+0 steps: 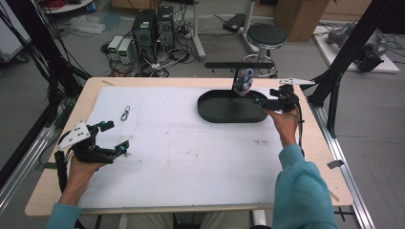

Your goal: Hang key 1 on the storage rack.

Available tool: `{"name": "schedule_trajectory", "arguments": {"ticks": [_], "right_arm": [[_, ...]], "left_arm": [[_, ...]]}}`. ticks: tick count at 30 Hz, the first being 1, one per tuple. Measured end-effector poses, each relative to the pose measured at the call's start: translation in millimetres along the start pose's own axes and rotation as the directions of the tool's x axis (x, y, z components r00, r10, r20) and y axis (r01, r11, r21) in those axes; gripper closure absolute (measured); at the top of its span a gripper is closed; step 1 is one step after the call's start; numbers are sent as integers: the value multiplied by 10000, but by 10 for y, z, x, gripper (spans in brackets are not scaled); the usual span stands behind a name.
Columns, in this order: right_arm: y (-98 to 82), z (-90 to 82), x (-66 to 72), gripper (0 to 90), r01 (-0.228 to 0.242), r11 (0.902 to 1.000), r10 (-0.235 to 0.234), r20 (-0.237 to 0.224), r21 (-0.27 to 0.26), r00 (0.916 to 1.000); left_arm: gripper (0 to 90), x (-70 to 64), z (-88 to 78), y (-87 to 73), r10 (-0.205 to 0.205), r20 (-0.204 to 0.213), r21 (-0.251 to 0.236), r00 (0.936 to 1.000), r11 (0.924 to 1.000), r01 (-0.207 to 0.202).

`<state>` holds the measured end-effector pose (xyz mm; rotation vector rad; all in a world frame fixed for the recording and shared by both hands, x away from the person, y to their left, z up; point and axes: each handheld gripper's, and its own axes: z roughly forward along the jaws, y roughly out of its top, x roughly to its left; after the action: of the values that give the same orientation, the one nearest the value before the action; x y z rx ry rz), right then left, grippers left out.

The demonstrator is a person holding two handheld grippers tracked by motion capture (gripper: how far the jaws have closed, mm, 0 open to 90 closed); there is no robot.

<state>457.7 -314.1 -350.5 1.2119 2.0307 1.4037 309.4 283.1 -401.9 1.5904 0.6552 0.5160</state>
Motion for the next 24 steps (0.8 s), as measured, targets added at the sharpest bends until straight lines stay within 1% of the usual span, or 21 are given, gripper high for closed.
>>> {"name": "schedule_trajectory", "arguments": {"ticks": [1, 2, 3, 4, 5, 6, 8, 9, 11, 14, 15, 16, 17, 18, 19, 20, 22, 23, 24], "right_arm": [[-1, -28, 24, 19, 131, 9997, -131, -11, -217, 9999], [-4, -72, 62, 6, 323, 9986, -326, -57, -411, 9995], [-12, -107, 85, 6, 419, 9976, -443, -435, -552, 9981], [-21, -133, 106, 6, 515, 9964, -554, -566, -669, 9969], [-39, -180, 150, 6, 708, 9933, -765, -610, -918, 9952], [-49, -205, 169, 6, 808, 9916, -890, -796, -1013, 9928], [-87, -269, 222, 6, 1002, 9879, -1142, -1189, -1182, 9863], [-117, -305, 254, 6, 1116, 9845, -1303, -1387, -1349, 9817], [-166, -349, 302, 6, 1177, 9813, -1425, -1638, -1523, 9761], [-260, -404, 391, 6, 1376, 9756, -1718, -2043, -1713, 9637], [-282, -417, 408, 6, 1369, 9753, -1725, -2108, -1733, 9622], [-304, -435, 439, 6, 1352, 9773, -1696, -2206, -1629, 9605], [-321, -452, 459, 6, 1439, 9749, -1802, -2225, -1700, 9581], [-349, -478, 491, 6, 1536, 9691, -1950, -2175, -1930, 9564], [-381, -507, 523, 6, 1649, 9660, -2087, -2242, -1992, 9519], [-411, -531, 547, 6, 1710, 9640, -2164, -2270, -2037, 9495], [-473, -569, 585, 6, 1750, 9597, -2248, -2266, -2199, 9477], [-499, -582, 599, 6, 1726, 9593, -2237, -2282, -2236, 9476], [-530, -593, 611, 6, 1737, 9564, -2279, -2277, -2348, 9467]], "left_arm": [[17, -7, 3, 1, 5, -37, -5, 10000, 10000, -5], [17, -7, 4, 3, 0, -27, -24, 10000, 10000, 0], [17, -8, 5, 5, -17, -22, -32, 10000, 10000, 17], [17, -11, 5, 6, -40, -46, -40, 10000, 10000, 40], [17, -13, 6, 7, -57, -41, -32, 10000, 10000, 57], [17, -17, 6, 6, -78, -32, -47, 10000, 10000, 78], [17, -21, 8, 7, -49, -47, -16, 10000, 10000, 49], [17, -22, 7, 7, -39, -35, -34, 10000, 10000, 38], [17, -25, 6, 9, -26, -42, -56, 10000, 10000, 26], [17, -33, 5, 12, -14, -35, -63, 10000, 10000, 13], [17, -37, 3, 13, 38, -25, -46, 10000, 10000, -38], [17, -41, 5, 13, 36, -4, -53, 10000, 10000, -36], [17, -46, 6, 14, 42, 9, -76, 10000, 10000, -42], [17, -49, 7, 14, 70, 33, -103, 10000, 9999, -70], [17, -51, 9, 15, 79, 51, -119, 10000, 9999, -78], [17, -52, 9, 15, 100, 57, -137, 9999, 9999, -100], [17, -58, 11, 15, 134, 65, -113, 9999, 9998, -134], [17, -65, 13, 14, 142, 52, -140, 9999, 9998, -141], [17, -73, 13, 16, 153, 56, -160, 9999, 9998, -152]]}}
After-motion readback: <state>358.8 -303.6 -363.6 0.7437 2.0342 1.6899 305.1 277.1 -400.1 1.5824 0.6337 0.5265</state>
